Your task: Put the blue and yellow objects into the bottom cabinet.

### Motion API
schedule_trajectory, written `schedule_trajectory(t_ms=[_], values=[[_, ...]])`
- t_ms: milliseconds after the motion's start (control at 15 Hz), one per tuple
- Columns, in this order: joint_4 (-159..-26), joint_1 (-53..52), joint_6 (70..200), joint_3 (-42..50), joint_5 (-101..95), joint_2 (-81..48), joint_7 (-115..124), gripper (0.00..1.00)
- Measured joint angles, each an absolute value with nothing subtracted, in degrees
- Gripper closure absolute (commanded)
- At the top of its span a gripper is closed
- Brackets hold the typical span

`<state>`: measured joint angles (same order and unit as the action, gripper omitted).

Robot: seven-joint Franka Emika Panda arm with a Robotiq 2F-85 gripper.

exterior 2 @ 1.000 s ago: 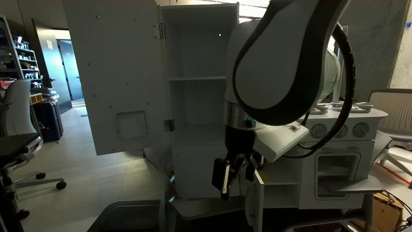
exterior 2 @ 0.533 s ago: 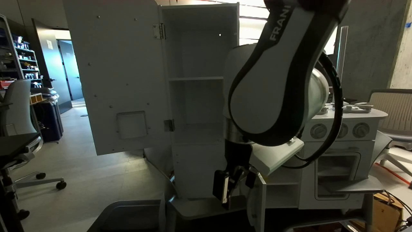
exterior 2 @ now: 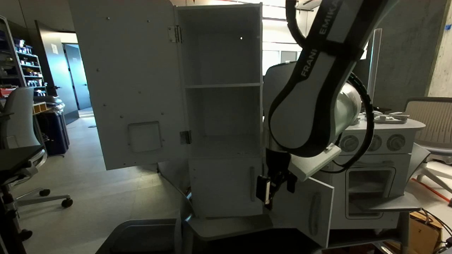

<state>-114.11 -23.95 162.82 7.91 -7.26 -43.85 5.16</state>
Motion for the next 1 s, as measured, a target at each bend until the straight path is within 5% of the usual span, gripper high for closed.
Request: schedule_trajectory(t_ms=[1000], values=[[-102.5,-16.5,159.6,12.4,-7.7,-50.9,7.6,0.0]])
